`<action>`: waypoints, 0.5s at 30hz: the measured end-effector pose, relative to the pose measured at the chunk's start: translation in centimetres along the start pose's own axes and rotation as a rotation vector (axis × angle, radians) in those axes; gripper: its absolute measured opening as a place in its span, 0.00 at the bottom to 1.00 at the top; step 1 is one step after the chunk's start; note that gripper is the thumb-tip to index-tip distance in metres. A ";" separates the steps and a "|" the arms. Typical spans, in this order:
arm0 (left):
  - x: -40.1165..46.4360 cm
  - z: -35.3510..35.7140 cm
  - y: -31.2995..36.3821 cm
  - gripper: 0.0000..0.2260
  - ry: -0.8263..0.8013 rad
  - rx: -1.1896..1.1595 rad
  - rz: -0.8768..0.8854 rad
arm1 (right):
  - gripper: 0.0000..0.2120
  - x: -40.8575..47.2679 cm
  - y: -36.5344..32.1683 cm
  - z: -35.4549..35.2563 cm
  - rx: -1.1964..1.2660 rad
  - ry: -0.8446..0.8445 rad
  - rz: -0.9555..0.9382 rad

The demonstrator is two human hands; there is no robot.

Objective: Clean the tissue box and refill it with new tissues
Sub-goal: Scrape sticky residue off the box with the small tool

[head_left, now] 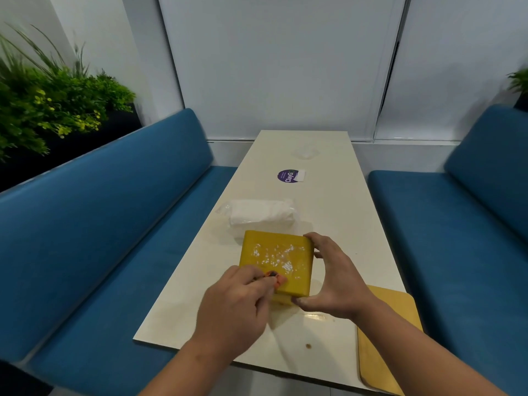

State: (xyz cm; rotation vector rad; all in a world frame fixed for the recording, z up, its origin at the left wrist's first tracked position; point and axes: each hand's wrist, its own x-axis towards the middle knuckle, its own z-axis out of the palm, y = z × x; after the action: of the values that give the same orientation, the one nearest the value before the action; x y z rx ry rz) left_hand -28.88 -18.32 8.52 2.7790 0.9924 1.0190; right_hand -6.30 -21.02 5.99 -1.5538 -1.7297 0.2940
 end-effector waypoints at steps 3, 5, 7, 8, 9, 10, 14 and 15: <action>-0.3 0.3 0.7 0.09 0.009 -0.021 0.008 | 0.51 -0.2 0.0 0.2 0.008 0.005 -0.003; -0.2 1.0 2.0 0.08 -0.017 -0.038 0.053 | 0.50 -0.4 0.1 0.4 0.032 0.019 -0.006; -0.3 1.3 2.4 0.08 -0.024 -0.037 0.075 | 0.50 -0.6 0.2 0.4 0.049 0.034 0.000; -0.4 1.2 2.1 0.08 -0.013 -0.038 0.066 | 0.50 -0.7 0.2 0.3 0.056 0.041 0.004; -0.7 1.0 1.5 0.09 0.007 -0.037 0.047 | 0.50 -0.8 0.2 0.3 0.060 0.046 0.007; -0.9 0.7 0.6 0.09 0.032 -0.031 0.018 | 0.50 -0.8 0.2 0.2 0.061 0.046 0.010; -1.2 -0.9 -2.2 0.11 0.098 -0.019 -0.171 | 0.50 -0.8 0.1 0.1 0.078 0.020 0.012; -0.8 -1.2 -2.5 0.11 0.107 -0.025 -0.216 | 0.50 -0.8 0.0 0.1 0.087 0.010 0.013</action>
State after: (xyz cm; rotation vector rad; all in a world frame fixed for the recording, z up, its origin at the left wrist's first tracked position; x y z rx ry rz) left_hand -31.50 -17.04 8.44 2.5498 1.2507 1.1482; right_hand -6.38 -21.70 5.58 -1.5020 -1.6777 0.3621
